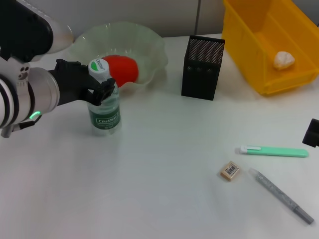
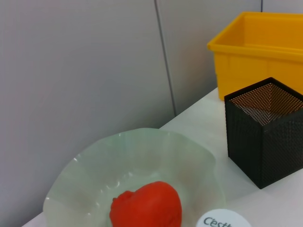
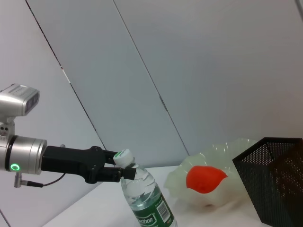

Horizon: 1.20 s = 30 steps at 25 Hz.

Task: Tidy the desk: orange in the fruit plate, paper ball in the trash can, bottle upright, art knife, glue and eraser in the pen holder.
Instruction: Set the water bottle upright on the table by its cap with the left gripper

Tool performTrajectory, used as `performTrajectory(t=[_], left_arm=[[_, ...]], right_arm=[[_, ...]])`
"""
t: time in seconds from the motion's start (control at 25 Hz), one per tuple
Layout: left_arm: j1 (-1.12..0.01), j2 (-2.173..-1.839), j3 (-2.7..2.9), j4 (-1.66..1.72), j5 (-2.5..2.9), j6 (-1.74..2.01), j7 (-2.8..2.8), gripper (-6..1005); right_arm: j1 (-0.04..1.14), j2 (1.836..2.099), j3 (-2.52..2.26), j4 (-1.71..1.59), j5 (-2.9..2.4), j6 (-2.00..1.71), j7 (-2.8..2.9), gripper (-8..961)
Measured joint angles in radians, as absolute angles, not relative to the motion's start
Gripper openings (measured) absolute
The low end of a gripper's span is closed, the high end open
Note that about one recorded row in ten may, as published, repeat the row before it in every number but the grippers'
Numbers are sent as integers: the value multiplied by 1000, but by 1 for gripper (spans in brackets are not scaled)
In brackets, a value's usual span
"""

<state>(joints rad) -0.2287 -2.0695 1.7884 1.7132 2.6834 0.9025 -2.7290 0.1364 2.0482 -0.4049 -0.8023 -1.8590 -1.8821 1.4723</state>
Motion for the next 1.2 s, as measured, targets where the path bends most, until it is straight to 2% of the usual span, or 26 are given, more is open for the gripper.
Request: performTrajectory(t=[0.6,1.2], left_arm=[[-232,-2068,1776,1697,2683,910,-2723,455],[-239,-2068,1739,1706,2678,891,-2679,565]], right_arm=[[135,2049,-405,-802,-1861,-1882,1470,524],[132,2049,-404,-802,-1863,-1888,1468,525]])
